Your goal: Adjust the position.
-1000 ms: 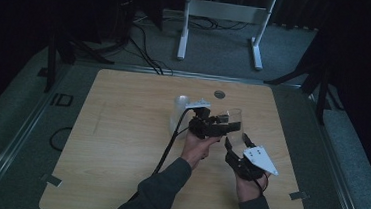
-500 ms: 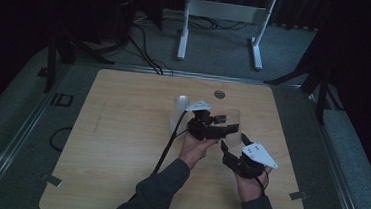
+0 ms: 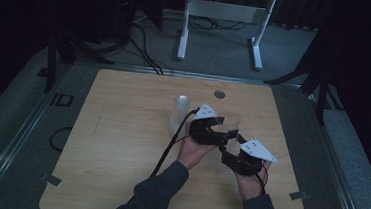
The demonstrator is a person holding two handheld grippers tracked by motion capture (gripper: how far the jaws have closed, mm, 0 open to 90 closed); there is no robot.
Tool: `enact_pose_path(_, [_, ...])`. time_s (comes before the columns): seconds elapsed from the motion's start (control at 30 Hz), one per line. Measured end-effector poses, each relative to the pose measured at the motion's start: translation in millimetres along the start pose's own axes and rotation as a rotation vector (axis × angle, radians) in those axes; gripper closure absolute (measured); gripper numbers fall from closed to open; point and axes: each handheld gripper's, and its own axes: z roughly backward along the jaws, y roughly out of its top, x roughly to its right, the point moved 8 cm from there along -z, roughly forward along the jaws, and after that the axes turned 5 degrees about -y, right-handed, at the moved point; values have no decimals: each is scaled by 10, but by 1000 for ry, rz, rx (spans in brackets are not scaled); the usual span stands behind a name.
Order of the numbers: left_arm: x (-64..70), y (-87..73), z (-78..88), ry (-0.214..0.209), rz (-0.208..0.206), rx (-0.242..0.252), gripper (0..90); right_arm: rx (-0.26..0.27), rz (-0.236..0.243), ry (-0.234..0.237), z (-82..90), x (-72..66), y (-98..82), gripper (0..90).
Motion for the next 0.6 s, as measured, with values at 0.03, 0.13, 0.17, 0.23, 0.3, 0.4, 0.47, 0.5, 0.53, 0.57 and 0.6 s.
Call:
enact_pose_path(0.03, [12, -6, -3, 4, -13, -6, 283, 1, -3, 2, -4, -3, -3, 329])
enact_pose_path(0.13, [40, -13, -9, 5, -25, -10, 282, -5, -11, 8, -22, -10, -20, 354])
enact_pose_path(0.17, [46, -14, -13, 3, -25, -9, 279, -7, -15, 10, -26, -13, -24, 362])
enact_pose_path(0.23, [48, -18, -19, 8, -31, -12, 277, -3, -18, 7, -27, -11, -27, 381])
enact_pose_path(0.3, [54, -17, -24, 4, -27, -9, 272, 0, -20, 5, -30, -7, -32, 393])
enact_pose_path(0.4, [62, -9, -32, -8, -8, 3, 251, 5, -36, 1, -29, 6, -36, 406])
enact_pose_path(0.47, [66, -2, -34, -20, 7, 11, 242, 12, -47, -1, -26, 14, -33, 406])
enact_pose_path(0.5, [69, 1, -35, -25, 12, 15, 236, 11, -50, 0, -24, 18, -34, 406])
enact_pose_path(0.53, [71, 5, -35, -29, 16, 18, 234, 13, -52, -1, -23, 20, -34, 407])
enact_pose_path(0.57, [74, 8, -35, -30, 18, 21, 231, 14, -52, -1, -22, 20, -33, 406])
enact_pose_path(0.6, [76, 12, -36, -31, 22, 25, 229, 14, -51, 0, -22, 19, -34, 406])
